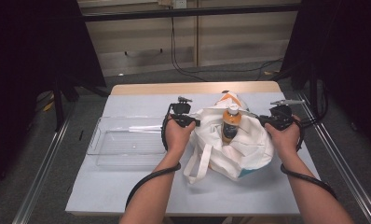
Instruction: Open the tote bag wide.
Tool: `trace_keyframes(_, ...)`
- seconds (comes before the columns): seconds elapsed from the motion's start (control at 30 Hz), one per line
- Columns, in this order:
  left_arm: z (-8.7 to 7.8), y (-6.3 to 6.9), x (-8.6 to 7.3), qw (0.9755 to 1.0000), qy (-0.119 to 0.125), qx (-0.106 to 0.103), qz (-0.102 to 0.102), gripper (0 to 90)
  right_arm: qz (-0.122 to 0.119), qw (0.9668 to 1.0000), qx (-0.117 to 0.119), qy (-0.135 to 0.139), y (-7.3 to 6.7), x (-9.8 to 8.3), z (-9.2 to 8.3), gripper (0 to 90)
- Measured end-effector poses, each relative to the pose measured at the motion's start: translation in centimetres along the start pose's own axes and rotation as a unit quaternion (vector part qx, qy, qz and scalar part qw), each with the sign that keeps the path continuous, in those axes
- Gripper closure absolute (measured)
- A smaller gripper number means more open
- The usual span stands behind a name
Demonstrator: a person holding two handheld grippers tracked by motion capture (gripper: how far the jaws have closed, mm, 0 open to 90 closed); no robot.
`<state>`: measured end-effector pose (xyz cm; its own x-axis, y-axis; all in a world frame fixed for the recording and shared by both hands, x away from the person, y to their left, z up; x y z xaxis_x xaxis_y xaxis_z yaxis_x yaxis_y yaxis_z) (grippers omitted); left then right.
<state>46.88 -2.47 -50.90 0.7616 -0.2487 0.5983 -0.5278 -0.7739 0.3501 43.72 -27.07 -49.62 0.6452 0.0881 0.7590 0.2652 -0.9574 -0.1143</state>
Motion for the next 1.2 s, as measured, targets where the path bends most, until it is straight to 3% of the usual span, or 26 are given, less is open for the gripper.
trace_keyframes(0.27,-0.1,0.4,0.1,1.0000,0.000,-0.001,0.009,85.7,0.014,0.9998,0.004,0.012,-0.3,1.7,-1.8,62.1)
trace_keyframes(0.5,-0.4,0.4,0.1,1.0000,0.004,-0.002,0.009,85.4,-0.024,0.9996,0.003,0.014,-1.5,2.5,-2.6,64.0)
trace_keyframes(0.63,-0.5,0.3,0.1,0.9999,0.002,-0.002,0.010,85.3,-0.022,0.9996,0.007,0.015,-1.6,2.7,-2.9,62.0)
trace_keyframes(0.77,-0.5,0.4,0.2,0.9999,0.002,-0.002,0.011,85.1,-0.004,0.9996,0.019,0.019,-1.3,3.0,-3.3,61.8)
trace_keyframes(1.0,-0.5,0.5,0.4,0.9999,0.005,-0.003,0.010,84.7,-0.015,0.9973,0.064,0.034,-3.0,3.6,-3.7,88.6)
trace_keyframes(1.2,-0.5,0.4,0.4,0.9999,0.006,0.000,0.008,84.8,-0.034,0.9952,0.091,0.015,-4.3,2.3,-2.7,90.0)
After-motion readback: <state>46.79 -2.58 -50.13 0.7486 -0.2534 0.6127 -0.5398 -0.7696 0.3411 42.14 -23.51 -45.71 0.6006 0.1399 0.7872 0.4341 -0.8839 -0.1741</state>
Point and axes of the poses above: each handheld gripper's, and its own axes: z roughly forward along the jaws, x roughly out of its top, y roughly to its right, the point moved 10 cm from there along z, roughly forward along the jaws
